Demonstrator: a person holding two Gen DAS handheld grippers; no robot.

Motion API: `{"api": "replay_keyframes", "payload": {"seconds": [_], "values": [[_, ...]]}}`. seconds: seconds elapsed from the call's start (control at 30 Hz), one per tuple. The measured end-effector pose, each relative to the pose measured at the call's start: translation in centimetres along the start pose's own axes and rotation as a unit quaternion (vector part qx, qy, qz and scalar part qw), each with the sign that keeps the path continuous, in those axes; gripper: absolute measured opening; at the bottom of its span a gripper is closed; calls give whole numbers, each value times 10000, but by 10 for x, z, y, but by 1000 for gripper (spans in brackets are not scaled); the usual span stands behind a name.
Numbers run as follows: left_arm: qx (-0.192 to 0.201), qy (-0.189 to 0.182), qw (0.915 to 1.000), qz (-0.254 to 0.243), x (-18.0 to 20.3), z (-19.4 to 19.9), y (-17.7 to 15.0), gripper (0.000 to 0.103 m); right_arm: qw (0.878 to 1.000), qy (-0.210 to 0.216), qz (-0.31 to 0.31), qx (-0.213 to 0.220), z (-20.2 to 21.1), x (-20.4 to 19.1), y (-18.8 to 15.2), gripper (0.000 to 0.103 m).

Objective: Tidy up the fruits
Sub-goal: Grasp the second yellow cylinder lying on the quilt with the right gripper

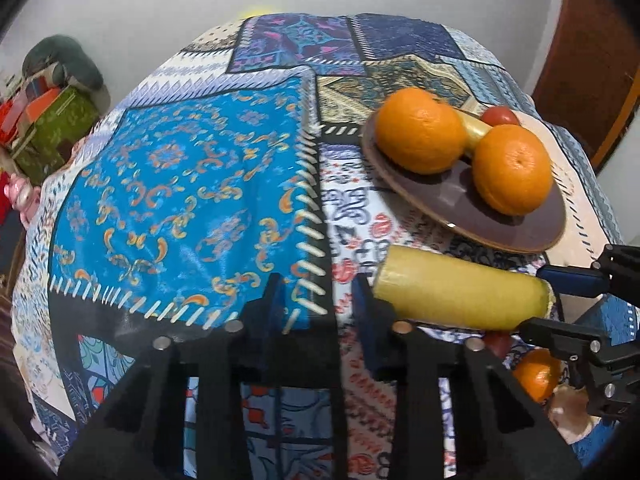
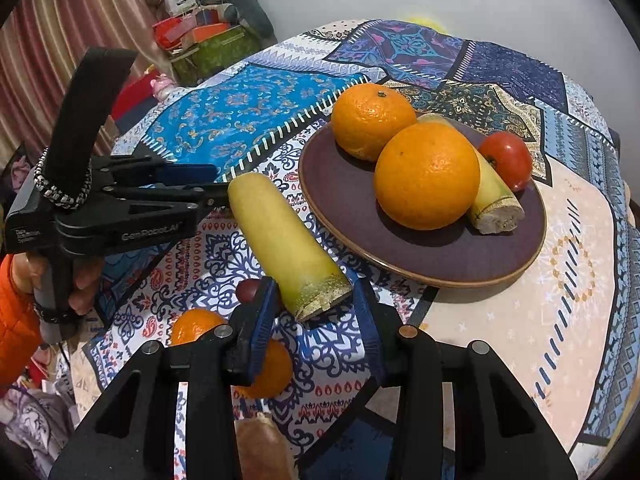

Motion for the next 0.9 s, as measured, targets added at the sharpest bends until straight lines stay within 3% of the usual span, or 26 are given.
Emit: {"api": "replay_keyframes", "payload": {"seconds": [0.1, 0.33, 0.47, 0.7, 0.9], "values": [[18, -175, 9997, -152, 17, 4, 6, 18, 10000, -33, -58, 9, 6, 5, -4, 36], [-64, -774, 9961, -415, 70, 5, 15, 17, 9992, -201, -343, 0, 34, 33, -28, 36], [-4, -787, 9955, -537, 85, 12, 18, 18, 9986, -333, -414, -60, 49, 46, -39, 36], [218, -740, 9968, -202, 63, 40, 17, 41, 9986, -374, -322, 173, 60, 40, -24, 36], [250, -580, 9979, -151, 43, 59, 5, 50, 9993, -238, -232, -146, 26, 25, -20, 41]]}}
Point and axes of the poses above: each gripper's, at about its wrist camera, not at the fingertips, and z roughly against the way its jaws point, x to its right, y to its top, the point moved 9 cm from there along -z, roughly the way its jaws point, and after that the axes turned 10 degrees about -z, right-handed, at the moved point
